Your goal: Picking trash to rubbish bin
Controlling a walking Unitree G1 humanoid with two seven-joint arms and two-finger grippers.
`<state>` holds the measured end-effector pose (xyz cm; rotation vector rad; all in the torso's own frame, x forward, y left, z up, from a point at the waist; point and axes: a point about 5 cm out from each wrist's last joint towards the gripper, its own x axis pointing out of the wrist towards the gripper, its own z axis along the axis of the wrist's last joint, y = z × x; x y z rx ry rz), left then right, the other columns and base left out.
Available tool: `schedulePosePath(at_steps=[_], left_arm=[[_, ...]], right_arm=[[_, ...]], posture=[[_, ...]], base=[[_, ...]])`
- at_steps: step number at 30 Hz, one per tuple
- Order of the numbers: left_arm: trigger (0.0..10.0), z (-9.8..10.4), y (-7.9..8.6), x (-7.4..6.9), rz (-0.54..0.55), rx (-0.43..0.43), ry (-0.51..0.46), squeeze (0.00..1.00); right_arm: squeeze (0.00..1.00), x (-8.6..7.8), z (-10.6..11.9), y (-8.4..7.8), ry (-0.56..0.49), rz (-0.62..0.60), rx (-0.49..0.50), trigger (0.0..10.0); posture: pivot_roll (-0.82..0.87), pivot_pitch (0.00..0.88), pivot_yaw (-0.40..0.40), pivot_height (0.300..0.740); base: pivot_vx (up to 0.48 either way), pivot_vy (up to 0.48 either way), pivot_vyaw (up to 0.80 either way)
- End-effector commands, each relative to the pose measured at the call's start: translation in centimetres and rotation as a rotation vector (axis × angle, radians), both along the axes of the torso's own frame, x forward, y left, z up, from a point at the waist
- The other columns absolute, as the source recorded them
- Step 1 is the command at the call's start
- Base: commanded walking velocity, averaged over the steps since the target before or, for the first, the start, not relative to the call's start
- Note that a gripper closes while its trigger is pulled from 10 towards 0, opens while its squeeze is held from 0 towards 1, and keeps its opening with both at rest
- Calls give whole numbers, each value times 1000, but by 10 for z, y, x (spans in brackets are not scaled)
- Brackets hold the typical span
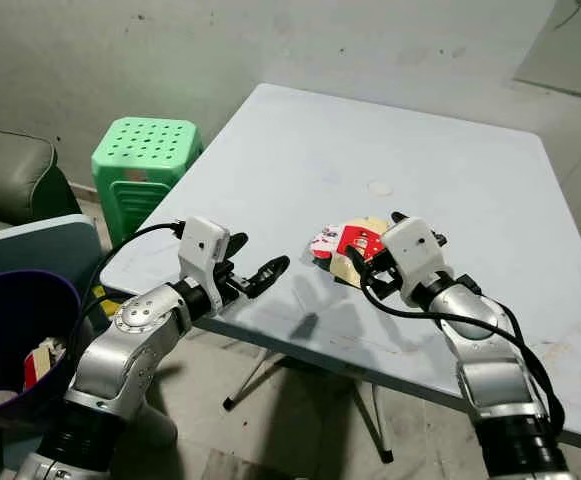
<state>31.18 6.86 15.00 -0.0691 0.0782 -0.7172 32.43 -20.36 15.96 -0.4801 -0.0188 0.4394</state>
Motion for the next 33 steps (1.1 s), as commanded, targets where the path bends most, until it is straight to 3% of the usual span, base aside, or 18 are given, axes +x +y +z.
schedulePosePath(at_steps=[1,9,20,33], left_arm=[[10000,5,-2,-3,-9,0,-10,0],[10000,8,2,-5,4,-2,-7,0],[10000,11,6,-5,30,-16,-5,0],[10000,14,6,-5,20,-14,-9,0]], right_arm=[[0,3,0,-1,6,45,-23,10000],[0,16,-6,2,47,141,-48,10000],[0,18,-4,10,44,270,-91,10000],[0,24,-6,26,15,285,-107,10000]], posture=[[-183,198,-78,740],[-164,204,-83,740],[-155,196,-92,740],[-149,205,-90,740]], base=[[0,0,0],[0,0,0],[0,0,0],[0,0,0]])
